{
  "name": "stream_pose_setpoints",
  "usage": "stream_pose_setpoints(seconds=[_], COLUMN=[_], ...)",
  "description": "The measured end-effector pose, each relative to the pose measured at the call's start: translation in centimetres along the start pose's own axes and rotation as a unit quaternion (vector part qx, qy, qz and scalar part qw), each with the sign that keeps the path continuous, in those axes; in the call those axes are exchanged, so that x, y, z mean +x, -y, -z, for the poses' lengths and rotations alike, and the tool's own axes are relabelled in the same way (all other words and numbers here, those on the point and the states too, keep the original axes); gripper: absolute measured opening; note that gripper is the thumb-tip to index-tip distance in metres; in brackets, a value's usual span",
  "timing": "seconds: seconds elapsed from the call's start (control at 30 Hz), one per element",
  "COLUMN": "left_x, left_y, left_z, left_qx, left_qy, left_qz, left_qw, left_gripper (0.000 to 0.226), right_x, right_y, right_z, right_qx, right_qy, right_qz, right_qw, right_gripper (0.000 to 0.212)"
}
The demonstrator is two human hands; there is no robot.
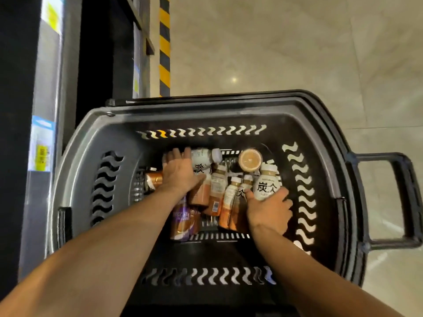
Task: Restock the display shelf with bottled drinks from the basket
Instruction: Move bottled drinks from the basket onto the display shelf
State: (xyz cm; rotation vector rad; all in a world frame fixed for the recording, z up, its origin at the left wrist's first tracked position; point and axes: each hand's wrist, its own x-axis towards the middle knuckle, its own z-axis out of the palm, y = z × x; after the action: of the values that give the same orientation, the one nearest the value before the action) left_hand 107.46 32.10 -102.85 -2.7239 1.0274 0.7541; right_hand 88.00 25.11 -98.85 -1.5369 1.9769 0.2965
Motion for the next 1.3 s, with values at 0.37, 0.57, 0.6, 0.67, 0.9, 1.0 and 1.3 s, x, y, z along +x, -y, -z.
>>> stream_pose_setpoints(seconds=[0.37,0.57,0.6,0.67,0.9,1.0,1.3], left_x=[0.7,-4.0,-5.3,-8.3,-19.6,-24.7,-42.3], left_y=[0.0,-0.7,-1.1,-2.0,-5.5,-7.2,-9.2], left_z=[-1.3,3.0,4.3,7.4,24.2,33.3,58.5], left_qx=[-0.122,-0.102,-0.111,-0.174,-0.461,-0.516,-0.615], left_qy=[0.005,0.050,0.057,0.054,-0.006,-0.039,-0.165], left_qz=[0.014,-0.072,-0.072,-0.046,0.105,0.122,0.105], left_qw=[0.992,0.991,0.990,0.982,0.881,0.847,0.764], left_gripper=[0.084,0.080,0.083,0.080,0.056,0.054,0.048], right_x=[0.4,-1.5,-2.2,-4.0,-13.4,-19.1,-36.0], right_y=[1.5,1.9,2.1,3.0,7.4,9.8,13.7], right_z=[-2.5,1.8,3.2,7.0,23.6,32.1,54.4], right_qx=[0.080,0.154,0.157,0.164,0.175,0.178,0.238], right_qy=[0.044,0.090,0.099,0.113,0.144,0.124,0.076], right_qz=[0.027,0.012,0.015,0.031,0.147,0.196,0.330], right_qw=[0.995,0.984,0.983,0.980,0.963,0.956,0.911], right_gripper=[0.082,0.071,0.069,0.060,0.054,0.053,0.052])
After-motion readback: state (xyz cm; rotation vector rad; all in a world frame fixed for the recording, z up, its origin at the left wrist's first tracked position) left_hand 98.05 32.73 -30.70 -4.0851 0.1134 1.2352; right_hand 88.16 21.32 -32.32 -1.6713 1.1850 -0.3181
